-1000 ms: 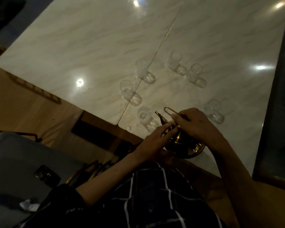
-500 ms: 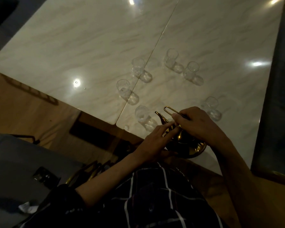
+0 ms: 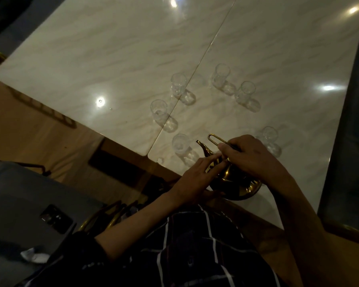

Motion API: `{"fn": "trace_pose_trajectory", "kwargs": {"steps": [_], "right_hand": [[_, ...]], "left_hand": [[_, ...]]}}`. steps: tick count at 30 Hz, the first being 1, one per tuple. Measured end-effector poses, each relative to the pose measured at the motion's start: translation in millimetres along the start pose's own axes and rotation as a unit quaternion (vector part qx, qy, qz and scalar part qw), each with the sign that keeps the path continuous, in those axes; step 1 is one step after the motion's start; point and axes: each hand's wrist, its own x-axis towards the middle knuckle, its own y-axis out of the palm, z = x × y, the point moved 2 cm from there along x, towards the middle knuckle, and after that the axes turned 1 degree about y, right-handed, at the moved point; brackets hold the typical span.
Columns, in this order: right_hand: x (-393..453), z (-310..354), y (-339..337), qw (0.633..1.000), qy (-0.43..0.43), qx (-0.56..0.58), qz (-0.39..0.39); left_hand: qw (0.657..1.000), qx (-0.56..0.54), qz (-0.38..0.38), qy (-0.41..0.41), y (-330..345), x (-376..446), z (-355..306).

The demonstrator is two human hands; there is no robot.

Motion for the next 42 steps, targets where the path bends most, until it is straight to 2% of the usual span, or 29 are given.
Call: {"fn": "trace_pose_trajectory", "kwargs": {"steps": [42], "right_hand": [[15.6,6.3,-1.9,1.000,0.013,0.000,0.016]], "left_hand": [[1.000,0.019,0.016,0.000,-9.1,5.4,17.4]]}}
